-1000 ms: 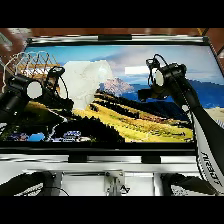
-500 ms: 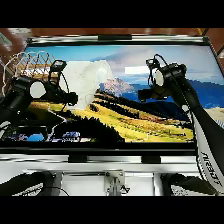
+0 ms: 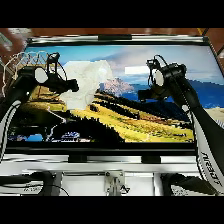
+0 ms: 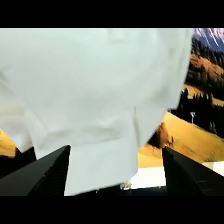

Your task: Fold the shirts.

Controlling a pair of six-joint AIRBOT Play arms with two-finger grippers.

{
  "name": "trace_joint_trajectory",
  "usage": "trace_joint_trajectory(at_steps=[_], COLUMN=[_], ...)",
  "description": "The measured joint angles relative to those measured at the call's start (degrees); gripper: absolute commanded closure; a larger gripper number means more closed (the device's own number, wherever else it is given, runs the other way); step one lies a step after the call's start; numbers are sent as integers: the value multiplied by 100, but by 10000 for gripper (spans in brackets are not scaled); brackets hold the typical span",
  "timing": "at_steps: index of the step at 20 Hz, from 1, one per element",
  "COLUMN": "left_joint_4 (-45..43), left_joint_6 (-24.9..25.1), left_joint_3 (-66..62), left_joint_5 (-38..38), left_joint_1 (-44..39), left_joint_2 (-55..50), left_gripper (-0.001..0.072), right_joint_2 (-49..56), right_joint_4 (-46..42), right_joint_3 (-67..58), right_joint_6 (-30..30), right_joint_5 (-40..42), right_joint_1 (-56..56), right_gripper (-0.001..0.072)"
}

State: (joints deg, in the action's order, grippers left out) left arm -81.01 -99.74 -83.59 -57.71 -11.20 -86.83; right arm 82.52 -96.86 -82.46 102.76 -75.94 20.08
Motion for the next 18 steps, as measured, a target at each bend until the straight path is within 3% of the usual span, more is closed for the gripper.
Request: trace_joint_trajectory(at_steps=[7, 8, 9, 10, 11, 14, 18], left_joint_4=[264, 271, 286, 299, 334, 608, 905], left_joint_6=[146, 155, 153, 151, 142, 278, 964], left_joint_3=[-1298, -1368, -1419, -1456, -1480, -1633, -2046], left_joint_5=[-153, -144, -133, -120, -122, -170, -680], left_joint_1=[632, 640, 634, 623, 619, 603, 457], left_joint_2=[-1615, -1781, -1908, -2024, -2105, -2179, -1735], left_gripper=[-10, 52, 301, 601, 660, 661, 661], right_joint_2=[0, 0, 0, 0, 0, 0, -205], right_joint_4=[162, 177, 186, 190, 197, 197, 195], right_joint_3=[0, 0, 0, 0, 0, 0, -9], right_joint_6=[20, 24, 28, 28, 28, 70, 160], right_joint_5=[0, -2, -2, -2, -2, -2, 44], right_joint_1=[0, 0, 0, 0, 0, 0, -105], right_gripper=[33, 33, 33, 33, 33, 33, 33])
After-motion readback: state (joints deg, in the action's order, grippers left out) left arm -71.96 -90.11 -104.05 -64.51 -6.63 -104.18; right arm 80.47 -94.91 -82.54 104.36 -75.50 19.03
